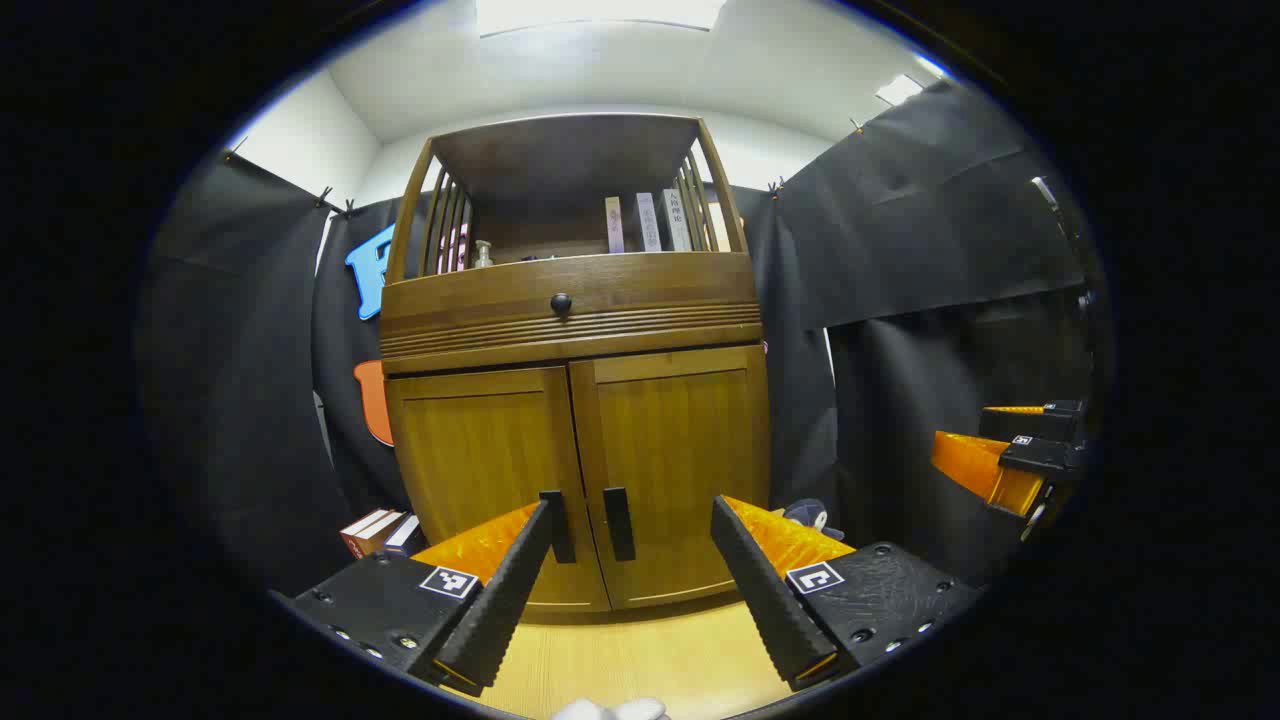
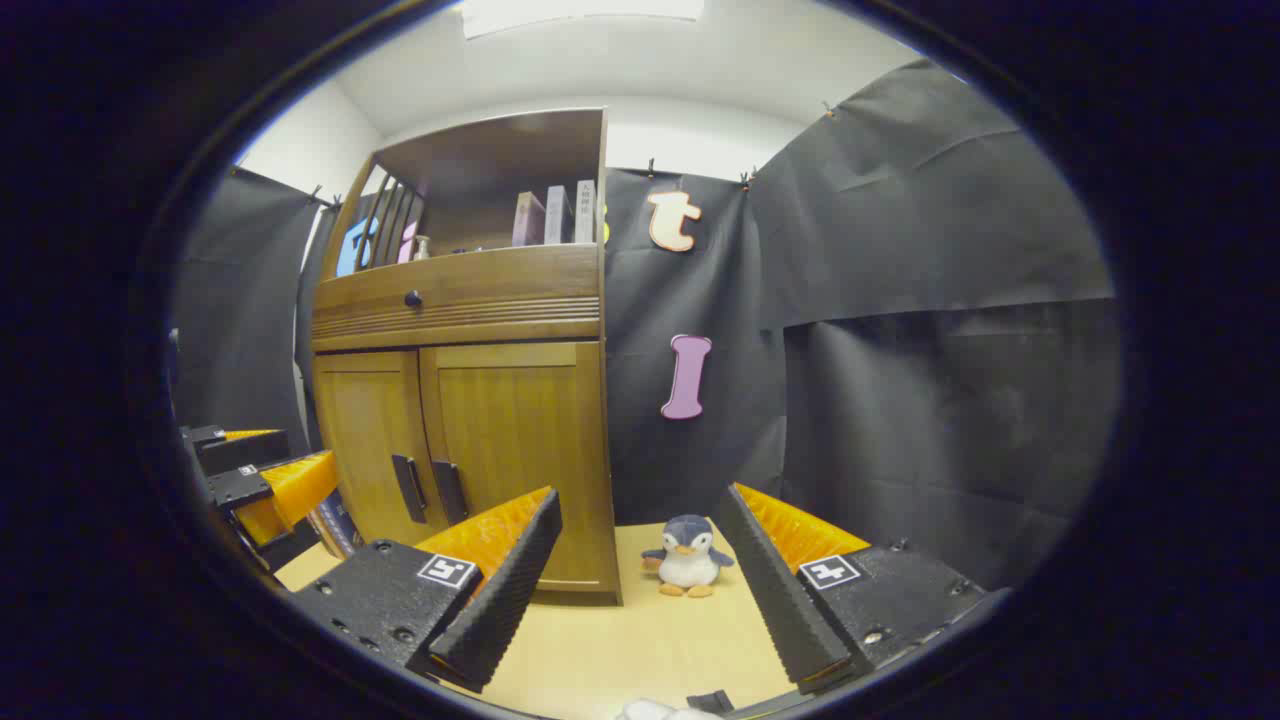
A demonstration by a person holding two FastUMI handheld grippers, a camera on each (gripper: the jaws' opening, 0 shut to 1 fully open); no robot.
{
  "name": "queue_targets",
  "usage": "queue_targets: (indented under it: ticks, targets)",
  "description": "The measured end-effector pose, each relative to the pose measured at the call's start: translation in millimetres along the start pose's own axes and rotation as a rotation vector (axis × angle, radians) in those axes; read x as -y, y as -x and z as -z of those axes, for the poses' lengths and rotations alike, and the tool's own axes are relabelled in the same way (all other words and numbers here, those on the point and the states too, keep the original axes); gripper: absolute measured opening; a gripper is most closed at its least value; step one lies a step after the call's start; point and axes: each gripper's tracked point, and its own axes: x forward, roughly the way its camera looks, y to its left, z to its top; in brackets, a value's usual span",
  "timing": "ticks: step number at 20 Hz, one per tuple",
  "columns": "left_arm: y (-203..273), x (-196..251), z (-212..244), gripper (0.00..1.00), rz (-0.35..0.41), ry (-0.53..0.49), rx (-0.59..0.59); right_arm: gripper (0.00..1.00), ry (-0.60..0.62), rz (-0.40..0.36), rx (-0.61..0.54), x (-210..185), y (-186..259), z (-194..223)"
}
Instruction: Open the right door of the double-door shoe cabinet with the right hand, and open the left door with the left hand.
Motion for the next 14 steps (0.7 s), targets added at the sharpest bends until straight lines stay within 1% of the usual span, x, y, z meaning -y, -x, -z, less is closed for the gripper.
queue_targets:
  ticks: [3,5,7,8,9,10,14]
  targets:
    - [9.8,-18.0,5.6,0.96,-0.028,0.024,-0.020,1.00,0.025,-0.030,0.007,-19.4,-2.2,-7.2]
    - [6.0,-29.1,2.8,0.96,-0.042,0.029,-0.019,1.00,0.052,-0.022,0.018,-24.4,-0.3,-10.1]
    - [3.0,-37.6,-5.9,0.96,-0.054,0.033,0.006,1.00,0.040,-0.027,0.009,-32.4,2.1,-5.4]
    - [2.3,-40.2,-7.8,0.96,-0.054,0.027,0.012,1.00,0.040,-0.030,0.002,-35.4,2.8,-2.4]
    - [0.8,-41.7,-9.3,1.00,-0.053,0.017,0.016,1.00,0.045,-0.027,0.001,-35.8,2.5,-3.0]
    - [0.6,-43.3,-8.6,0.96,-0.050,0.008,0.018,1.00,0.048,-0.020,0.002,-34.7,2.4,-3.9]
    - [3.6,-46.5,-2.4,0.96,-0.037,0.004,0.005,1.00,0.053,-0.015,0.003,-40.7,0.4,-3.1]
